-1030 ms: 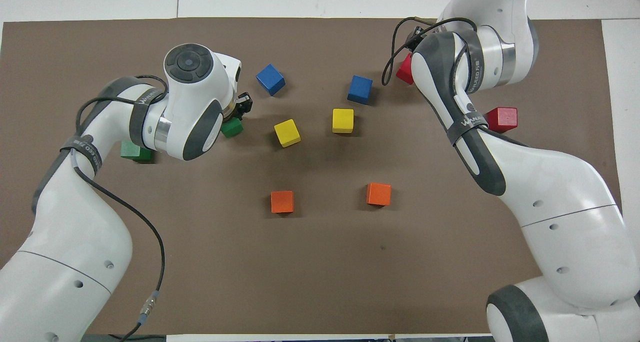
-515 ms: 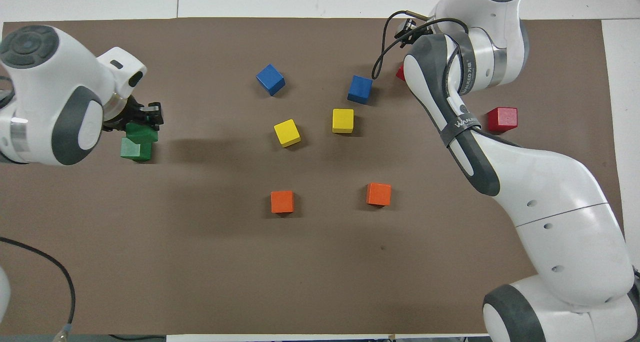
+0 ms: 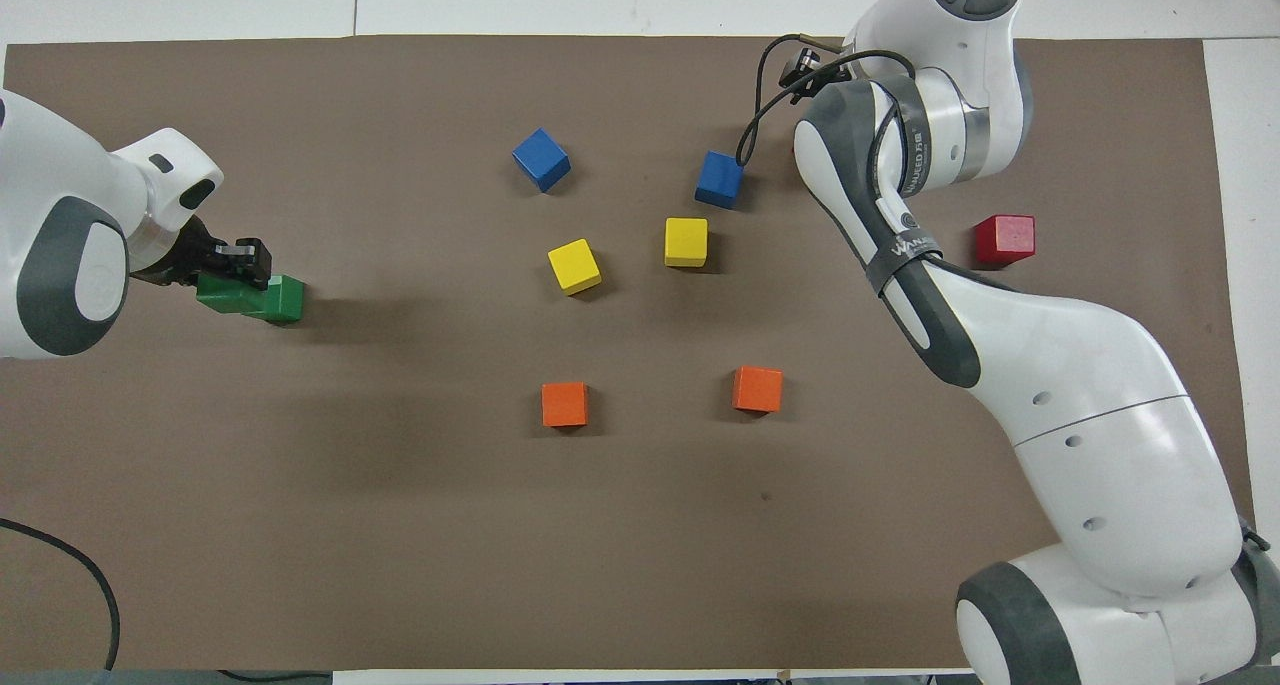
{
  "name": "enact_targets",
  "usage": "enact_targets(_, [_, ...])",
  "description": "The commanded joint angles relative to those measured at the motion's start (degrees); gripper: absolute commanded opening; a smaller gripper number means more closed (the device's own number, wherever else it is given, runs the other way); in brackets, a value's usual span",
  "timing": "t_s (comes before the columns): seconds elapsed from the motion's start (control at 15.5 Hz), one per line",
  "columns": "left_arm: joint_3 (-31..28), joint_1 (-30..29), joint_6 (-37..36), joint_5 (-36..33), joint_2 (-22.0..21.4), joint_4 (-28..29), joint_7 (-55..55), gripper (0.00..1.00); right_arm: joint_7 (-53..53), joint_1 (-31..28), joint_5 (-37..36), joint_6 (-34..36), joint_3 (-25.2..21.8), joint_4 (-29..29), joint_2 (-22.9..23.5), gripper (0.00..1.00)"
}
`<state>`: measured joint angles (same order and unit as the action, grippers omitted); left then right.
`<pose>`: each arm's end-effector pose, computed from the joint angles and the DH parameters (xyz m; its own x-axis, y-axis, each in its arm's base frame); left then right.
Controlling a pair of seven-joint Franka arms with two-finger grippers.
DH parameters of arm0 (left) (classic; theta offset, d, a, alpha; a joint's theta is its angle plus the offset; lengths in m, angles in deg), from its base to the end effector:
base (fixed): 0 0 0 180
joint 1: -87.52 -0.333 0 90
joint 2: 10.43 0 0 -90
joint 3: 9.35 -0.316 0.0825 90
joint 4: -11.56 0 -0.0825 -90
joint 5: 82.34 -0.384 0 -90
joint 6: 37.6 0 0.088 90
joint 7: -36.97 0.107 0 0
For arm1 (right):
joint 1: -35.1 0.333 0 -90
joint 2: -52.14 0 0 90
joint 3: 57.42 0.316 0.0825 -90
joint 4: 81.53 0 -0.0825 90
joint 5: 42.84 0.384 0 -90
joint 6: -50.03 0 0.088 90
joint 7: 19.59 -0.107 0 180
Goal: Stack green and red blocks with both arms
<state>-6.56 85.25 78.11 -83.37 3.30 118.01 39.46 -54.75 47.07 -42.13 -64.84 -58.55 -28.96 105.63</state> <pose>0.6079 -0.0030 0.3853 0.9952 -0.0598 -0.0777 -0.0600 -0.9982 -0.0006 0.7826 0.1572 0.3356 0.9036 -0.4090 0.1276 -0.4009 -0.9122 -0.0850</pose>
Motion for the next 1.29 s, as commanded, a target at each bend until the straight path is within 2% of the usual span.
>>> enact_targets(0.0, [0.37,-0.98,2.67,1.20,-1.52,2.27,2.43,0.00,-0.52,-0.63,-0.63,-3.51,0.61,2.53,0.12,1.00])
enact_targets(0.26, [0.37,-0.54,6.54,1.20,-1.34,4.03,2.35,0.00,-0.26,-0.63,-0.63,-3.96,0.61,2.72,0.21,1.00])
enact_targets(0.97, [0.28,-1.07,9.62,1.20,-1.07,5.96,2.52,0.00,-1.05,-0.28,0.60,-6.68,0.70,4.56,0.21,1.00])
enact_targets(1.09, [0.28,-0.98,10.23,1.20,-1.08,6.22,2.43,0.00,-2.01,-0.28,0.60,-8.87,0.70,6.05,0.21,0.91])
enact_targets(1.22, [0.28,-0.98,10.76,1.20,-1.08,6.75,2.43,0.00,-2.98,-0.10,0.52,-10.46,0.70,7.02,0.21,0.75])
